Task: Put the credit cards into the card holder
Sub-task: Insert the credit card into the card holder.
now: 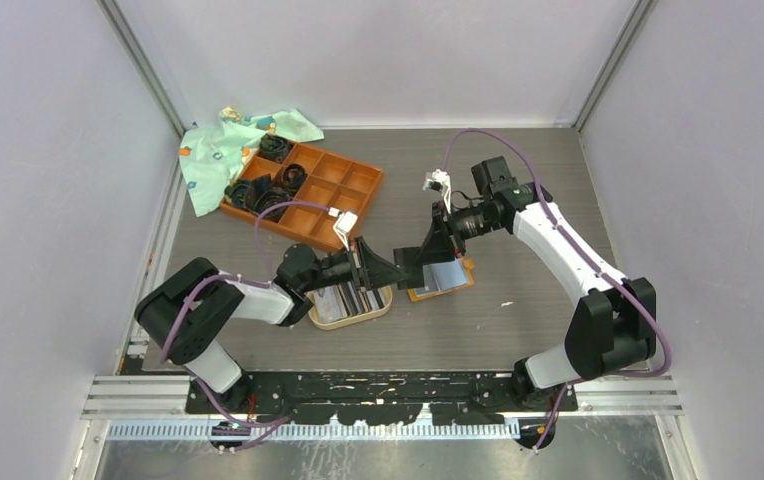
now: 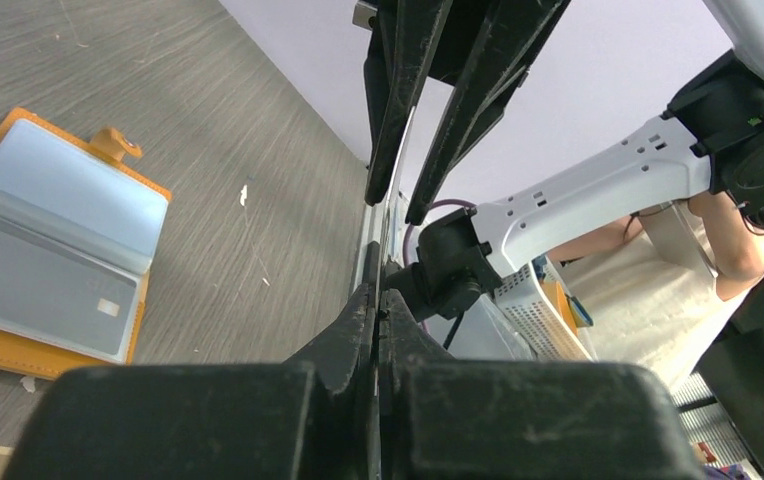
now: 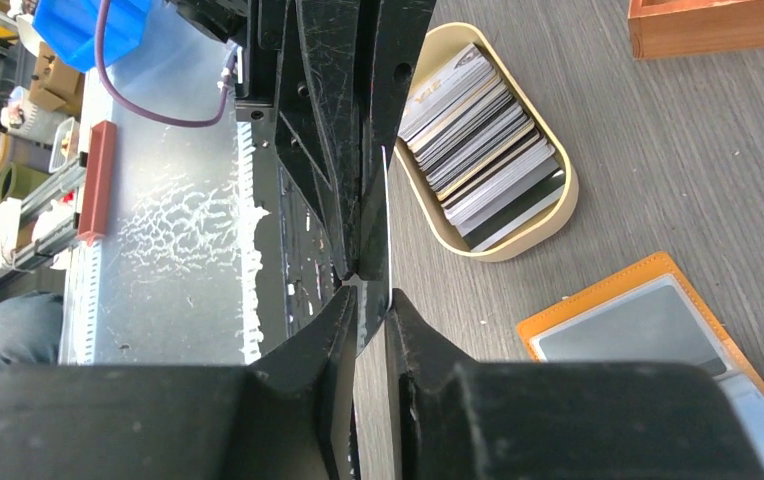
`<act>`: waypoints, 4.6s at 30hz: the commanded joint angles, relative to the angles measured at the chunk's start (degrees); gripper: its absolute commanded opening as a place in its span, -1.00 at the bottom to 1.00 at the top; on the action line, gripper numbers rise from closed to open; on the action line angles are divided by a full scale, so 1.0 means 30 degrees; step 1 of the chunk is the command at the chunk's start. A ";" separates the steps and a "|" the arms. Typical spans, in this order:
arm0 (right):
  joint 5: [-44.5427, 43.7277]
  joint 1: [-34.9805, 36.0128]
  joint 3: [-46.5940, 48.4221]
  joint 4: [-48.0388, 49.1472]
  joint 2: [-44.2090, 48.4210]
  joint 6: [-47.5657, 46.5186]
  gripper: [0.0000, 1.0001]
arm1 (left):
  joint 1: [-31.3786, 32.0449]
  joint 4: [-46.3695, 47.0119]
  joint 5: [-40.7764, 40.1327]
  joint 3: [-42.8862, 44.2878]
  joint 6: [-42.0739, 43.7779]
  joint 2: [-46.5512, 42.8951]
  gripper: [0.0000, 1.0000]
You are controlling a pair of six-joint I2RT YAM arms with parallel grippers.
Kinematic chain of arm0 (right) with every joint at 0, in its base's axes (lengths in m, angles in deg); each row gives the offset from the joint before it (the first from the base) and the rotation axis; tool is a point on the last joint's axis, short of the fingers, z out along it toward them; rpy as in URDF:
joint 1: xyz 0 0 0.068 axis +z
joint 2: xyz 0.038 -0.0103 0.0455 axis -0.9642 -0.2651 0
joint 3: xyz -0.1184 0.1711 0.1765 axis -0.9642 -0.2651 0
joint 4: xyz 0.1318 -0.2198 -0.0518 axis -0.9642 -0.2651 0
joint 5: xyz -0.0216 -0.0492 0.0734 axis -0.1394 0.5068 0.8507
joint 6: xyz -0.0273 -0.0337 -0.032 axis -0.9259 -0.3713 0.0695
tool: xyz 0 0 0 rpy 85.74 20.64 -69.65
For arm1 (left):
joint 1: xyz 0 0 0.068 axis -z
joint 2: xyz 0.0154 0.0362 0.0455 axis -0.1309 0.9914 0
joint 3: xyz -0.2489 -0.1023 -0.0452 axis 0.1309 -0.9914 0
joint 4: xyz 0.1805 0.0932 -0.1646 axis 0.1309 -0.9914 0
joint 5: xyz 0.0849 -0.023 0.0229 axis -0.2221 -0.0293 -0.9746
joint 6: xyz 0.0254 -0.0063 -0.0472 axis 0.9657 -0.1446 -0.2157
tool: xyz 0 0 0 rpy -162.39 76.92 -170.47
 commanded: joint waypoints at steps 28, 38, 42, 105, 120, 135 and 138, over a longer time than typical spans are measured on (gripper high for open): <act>0.1225 -0.1006 0.1552 -0.1544 -0.1085 0.0072 -0.98 | -0.0032 0.1477 0.0959 0.1116 0.0130 0.0730 -0.89; -0.1102 -0.3741 0.0342 -0.1540 -0.1407 0.0758 -0.98 | 0.1646 -0.8122 -0.6850 -0.0344 0.7567 -0.5103 -0.11; -0.3301 -0.4540 -0.1442 0.2306 -0.1479 0.3773 -0.98 | 0.4478 -1.2790 -1.1190 0.1398 1.1110 -0.5786 -0.04; -0.4868 -0.5134 -0.0316 0.1683 -0.8066 0.4411 -0.98 | 0.7888 -2.0349 -2.1148 0.9215 0.6211 0.4447 -0.80; -0.5703 -0.5172 -0.0832 0.3896 -0.6640 0.5820 -0.98 | 0.7886 -2.0905 -2.0979 0.9680 0.6273 0.4732 -0.81; -0.6083 -0.5186 -0.1122 0.4357 -0.7020 0.6021 -0.98 | 0.7885 -2.1091 -2.0918 0.9861 0.6302 0.4824 -0.81; -0.5871 -0.5158 -0.1035 0.4083 -0.7342 0.5848 -0.98 | 0.7876 -2.1119 -2.0890 0.9864 0.6309 0.4860 -0.81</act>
